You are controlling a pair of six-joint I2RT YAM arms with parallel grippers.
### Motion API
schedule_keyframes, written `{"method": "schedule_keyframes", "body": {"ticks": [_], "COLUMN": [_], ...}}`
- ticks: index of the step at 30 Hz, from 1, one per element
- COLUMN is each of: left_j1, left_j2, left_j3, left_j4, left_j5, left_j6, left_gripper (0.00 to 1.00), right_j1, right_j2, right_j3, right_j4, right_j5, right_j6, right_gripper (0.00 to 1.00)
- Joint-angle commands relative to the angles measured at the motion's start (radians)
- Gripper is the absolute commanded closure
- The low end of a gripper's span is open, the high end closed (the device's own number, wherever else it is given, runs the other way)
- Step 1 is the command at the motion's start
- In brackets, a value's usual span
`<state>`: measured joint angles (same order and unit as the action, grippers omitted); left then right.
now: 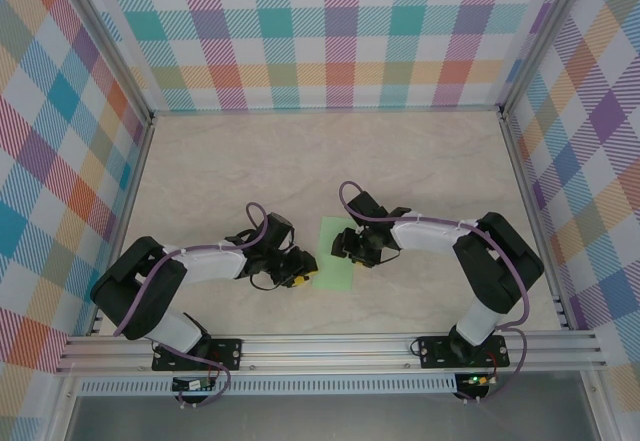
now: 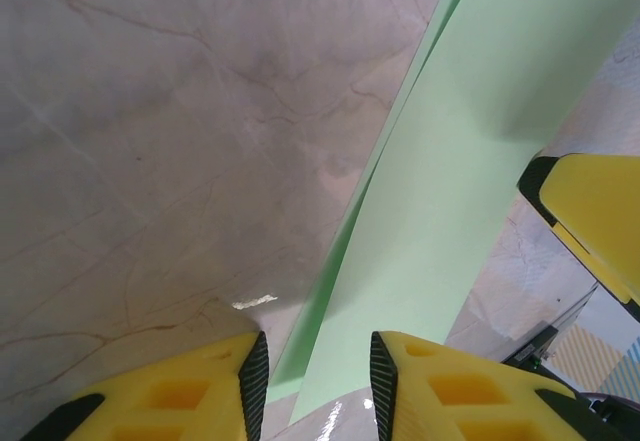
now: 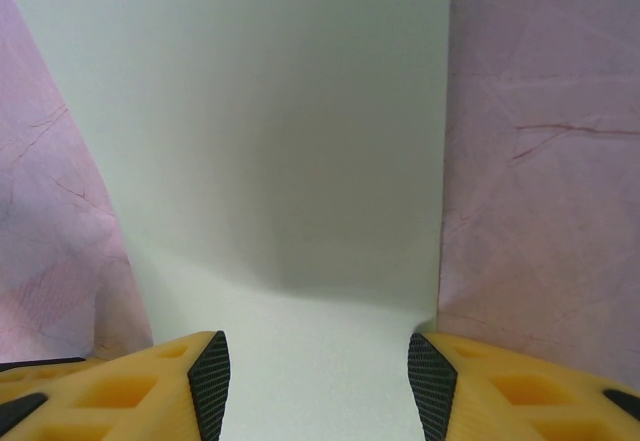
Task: Fold a paper plane with a square sheet of paper (pick it up from the middle)
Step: Fold the triangle a second time at the center of the table.
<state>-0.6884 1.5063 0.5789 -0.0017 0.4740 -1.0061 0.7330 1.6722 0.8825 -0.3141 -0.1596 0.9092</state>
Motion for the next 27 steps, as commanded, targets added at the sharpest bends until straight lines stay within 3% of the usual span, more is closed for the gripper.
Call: {"method": "schedule_keyframes", "body": {"ticks": [1,27], "left_j1": [-0.038,-0.039], "left_j2": [0.004,0.02], "left_j3": [0.009,0.009], "left_j4": [-0.009,0.012], "left_j5": [0.018,0.024], "left_j6": [0.001,0.018], "left_gripper": [0.66,0.65], "right_j1": [-0.003,-0.003], "right_j2": [0.047,0.053], "right_j3": [-0.036,-0.037], "right_j4": [-0.051,-0.048], "right_j5": [0.013,0.01], "right_j6": [0.013,0.017], "right_gripper": [0.45,0.45]}}
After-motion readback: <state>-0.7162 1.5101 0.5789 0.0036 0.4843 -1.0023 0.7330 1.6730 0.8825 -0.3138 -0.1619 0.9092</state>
